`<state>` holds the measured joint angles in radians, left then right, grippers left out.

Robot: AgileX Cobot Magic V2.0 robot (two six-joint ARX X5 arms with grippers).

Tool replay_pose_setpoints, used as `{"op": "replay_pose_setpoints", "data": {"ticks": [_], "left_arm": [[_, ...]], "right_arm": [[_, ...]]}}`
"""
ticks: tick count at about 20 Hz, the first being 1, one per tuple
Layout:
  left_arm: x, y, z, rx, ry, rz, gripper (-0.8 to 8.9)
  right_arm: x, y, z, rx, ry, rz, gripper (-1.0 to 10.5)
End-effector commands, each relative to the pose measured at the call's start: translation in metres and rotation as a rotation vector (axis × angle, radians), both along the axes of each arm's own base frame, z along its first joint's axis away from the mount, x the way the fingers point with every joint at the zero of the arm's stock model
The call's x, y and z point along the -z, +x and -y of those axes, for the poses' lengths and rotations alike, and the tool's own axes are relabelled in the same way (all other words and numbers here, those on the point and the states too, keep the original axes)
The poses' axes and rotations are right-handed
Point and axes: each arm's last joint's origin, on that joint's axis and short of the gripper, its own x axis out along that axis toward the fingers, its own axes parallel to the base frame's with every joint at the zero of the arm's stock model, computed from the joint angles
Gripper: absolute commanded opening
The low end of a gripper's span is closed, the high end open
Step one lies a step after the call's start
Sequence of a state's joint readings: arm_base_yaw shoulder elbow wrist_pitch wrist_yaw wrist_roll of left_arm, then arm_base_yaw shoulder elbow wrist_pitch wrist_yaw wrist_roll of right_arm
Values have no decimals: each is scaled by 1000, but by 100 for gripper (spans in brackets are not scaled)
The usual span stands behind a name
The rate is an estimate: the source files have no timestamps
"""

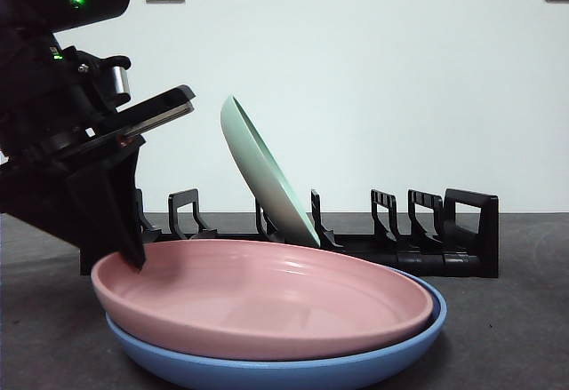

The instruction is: Place the plate

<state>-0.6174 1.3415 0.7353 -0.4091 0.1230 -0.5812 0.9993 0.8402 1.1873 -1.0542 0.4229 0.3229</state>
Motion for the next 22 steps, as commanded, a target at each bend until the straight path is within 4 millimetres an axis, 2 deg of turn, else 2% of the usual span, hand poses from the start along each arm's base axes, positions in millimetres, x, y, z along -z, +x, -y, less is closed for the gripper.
{"op": "replay_pose_setpoints", "data": {"ticks": [1, 3, 4, 7, 9, 11, 13, 17, 19, 22], "left_arm": [[1, 0, 3, -1, -3, -8, 281], [-7, -2, 0, -4, -10, 4, 346], [-15, -4, -2, 2, -26, 33, 348], [-58, -19, -12, 57, -94, 202, 345], [-86, -38, -28, 116, -103, 325, 341], [-102, -62, -50, 133, -79, 367, 341], [-107, -86, -72, 105, -16, 378, 341], [-114, -131, -106, 24, 77, 477, 341], [-115, -145, -116, -21, 85, 531, 341], [-116, -156, -123, -41, 72, 566, 341]], "right_arm": [[-5, 0, -2, 5, 31, 8, 291], [-5, 0, -2, 4, 32, 8, 291], [-5, 0, -2, 4, 32, 8, 291], [-5, 0, -2, 10, 53, -7, 291], [-3, 0, -6, -15, 107, -83, 291], [1, 8, -14, -48, 128, -157, 291], [5, 25, -28, -77, 124, -187, 291], [17, 75, -60, -167, 234, -267, 291], [23, 103, -75, -216, 303, -309, 291], [32, 146, -96, -231, 323, -357, 291]]}}
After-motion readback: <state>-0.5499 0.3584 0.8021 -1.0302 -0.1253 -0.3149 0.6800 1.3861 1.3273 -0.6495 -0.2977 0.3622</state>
